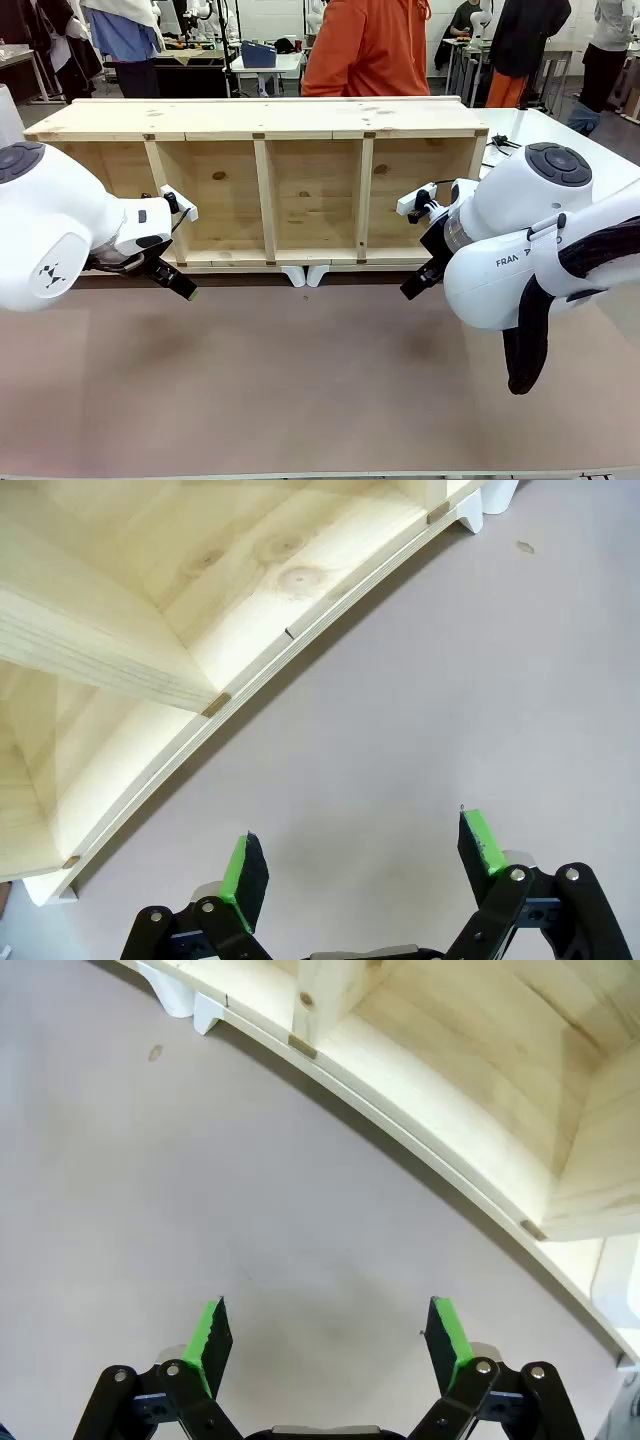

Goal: Perform cable management.
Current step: When the cord part of the Power Cable appears at the lower middle area of the table and stops, grasp the cord part of the Power Cable.

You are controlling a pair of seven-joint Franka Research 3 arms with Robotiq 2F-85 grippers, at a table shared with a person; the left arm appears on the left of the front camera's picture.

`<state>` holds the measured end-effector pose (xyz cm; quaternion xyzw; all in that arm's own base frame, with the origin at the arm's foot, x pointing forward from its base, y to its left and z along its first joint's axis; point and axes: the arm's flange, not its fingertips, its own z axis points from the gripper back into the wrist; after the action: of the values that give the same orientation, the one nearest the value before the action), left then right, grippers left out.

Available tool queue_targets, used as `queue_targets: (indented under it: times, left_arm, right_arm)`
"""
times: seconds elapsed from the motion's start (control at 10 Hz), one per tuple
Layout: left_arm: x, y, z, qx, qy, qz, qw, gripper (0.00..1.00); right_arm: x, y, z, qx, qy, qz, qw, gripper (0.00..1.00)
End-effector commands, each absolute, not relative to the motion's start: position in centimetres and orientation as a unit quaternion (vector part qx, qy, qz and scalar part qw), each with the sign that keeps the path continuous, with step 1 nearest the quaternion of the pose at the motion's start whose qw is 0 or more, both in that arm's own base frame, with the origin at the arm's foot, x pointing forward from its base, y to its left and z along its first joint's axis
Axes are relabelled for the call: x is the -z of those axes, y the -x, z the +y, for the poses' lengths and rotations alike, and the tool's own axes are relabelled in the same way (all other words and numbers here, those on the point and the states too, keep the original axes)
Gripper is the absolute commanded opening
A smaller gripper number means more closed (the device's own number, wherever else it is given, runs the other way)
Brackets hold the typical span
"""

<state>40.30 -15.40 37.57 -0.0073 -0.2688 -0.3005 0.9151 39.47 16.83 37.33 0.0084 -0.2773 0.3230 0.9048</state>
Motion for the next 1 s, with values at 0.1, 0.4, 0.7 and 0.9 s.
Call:
queue_targets:
  times: [0.1, 0.4, 0.7, 0.9]
  left_arm:
    - [-37.93, -40.62, -15.50, 0.300, 0.008, -0.274, 0.914, 1.00]
    - [-37.93, -40.62, -15.50, 0.300, 0.008, -0.274, 0.914, 1.00]
    - [-37.93, -40.62, -15.50, 0.300, 0.008, -0.274, 0.914, 1.00]
    - [-37.93, -40.62, -15.50, 0.300, 0.008, -0.274, 0.914, 1.00]
  right_arm:
    - [-37.33, -39.47, 16.83, -0.323, -0.008, -0.277, 0.905, 1.00]
    - [-37.33, -39.47, 16.83, -0.323, -0.008, -0.277, 0.905, 1.00]
    - [-37.33, -39.47, 16.83, -0.323, -0.008, -0.277, 0.905, 1.00]
    - [-37.33, -39.47, 16.83, -0.323, -0.008, -0.277, 0.905, 1.00]
